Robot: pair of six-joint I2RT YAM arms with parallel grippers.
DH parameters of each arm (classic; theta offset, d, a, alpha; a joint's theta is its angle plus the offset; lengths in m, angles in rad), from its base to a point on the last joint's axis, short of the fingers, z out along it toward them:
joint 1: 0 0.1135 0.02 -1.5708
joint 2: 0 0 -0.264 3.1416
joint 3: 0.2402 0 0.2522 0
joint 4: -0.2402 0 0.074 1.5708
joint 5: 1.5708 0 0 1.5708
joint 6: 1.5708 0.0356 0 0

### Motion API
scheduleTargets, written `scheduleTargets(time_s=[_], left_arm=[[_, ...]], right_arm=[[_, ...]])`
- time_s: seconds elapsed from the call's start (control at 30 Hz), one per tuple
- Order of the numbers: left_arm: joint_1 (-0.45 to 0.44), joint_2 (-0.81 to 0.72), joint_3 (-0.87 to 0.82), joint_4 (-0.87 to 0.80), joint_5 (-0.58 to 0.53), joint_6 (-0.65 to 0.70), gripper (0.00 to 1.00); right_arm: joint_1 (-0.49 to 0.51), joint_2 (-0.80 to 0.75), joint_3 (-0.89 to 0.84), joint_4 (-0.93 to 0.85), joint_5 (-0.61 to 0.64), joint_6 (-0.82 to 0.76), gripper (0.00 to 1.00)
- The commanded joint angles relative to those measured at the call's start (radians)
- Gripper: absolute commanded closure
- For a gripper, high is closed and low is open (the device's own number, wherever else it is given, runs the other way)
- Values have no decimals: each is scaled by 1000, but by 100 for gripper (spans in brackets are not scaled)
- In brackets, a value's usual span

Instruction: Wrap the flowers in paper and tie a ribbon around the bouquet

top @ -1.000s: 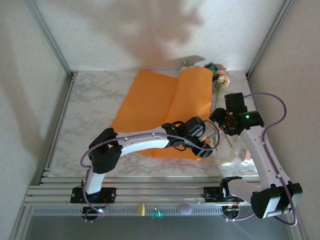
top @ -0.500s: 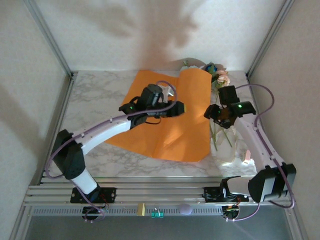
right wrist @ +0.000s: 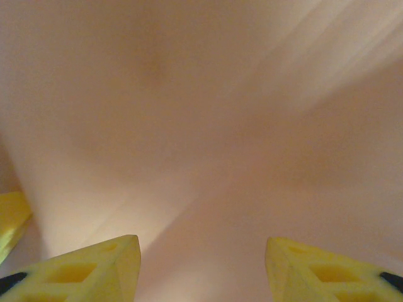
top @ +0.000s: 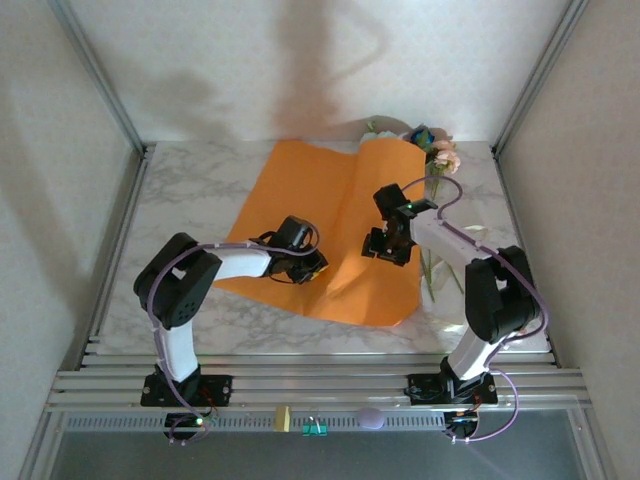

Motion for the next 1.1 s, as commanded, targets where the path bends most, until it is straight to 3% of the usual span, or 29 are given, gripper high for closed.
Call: scheduleTargets(time_s=[0.0, 0.13, 0.27, 0.37, 0.53, 0.63, 0.77, 0.9, 1.07], left_arm=[[17, -35, -69, 94, 1, -100, 79], [29, -98, -222, 130, -24, -216, 80], [51, -207, -472, 361, -24, -422, 81], [63, -271, -549, 392, -39, -459, 81], [139, -280, -529, 316, -29, -361, 80], [246, -260, -455, 186, -46, -215, 80], [374, -161, -320, 49, -43, -33, 80], [473, -66, -177, -89, -91, 108, 80], [550, 20, -49, -152, -102, 179, 80]], right_arm=[[-3, 64, -6, 15, -5, -33, 45], [-3, 124, 14, 14, -5, -25, 45], [6, 167, 41, 14, -33, -20, 44], [31, 202, 68, 3, -38, -22, 44], [54, 244, 54, -12, -35, -5, 48], [57, 220, -14, -14, -32, 11, 50], [74, 166, -117, 25, -146, 47, 50], [200, 202, -92, 14, -288, 83, 49], [334, 227, -63, 72, -392, 222, 48]])
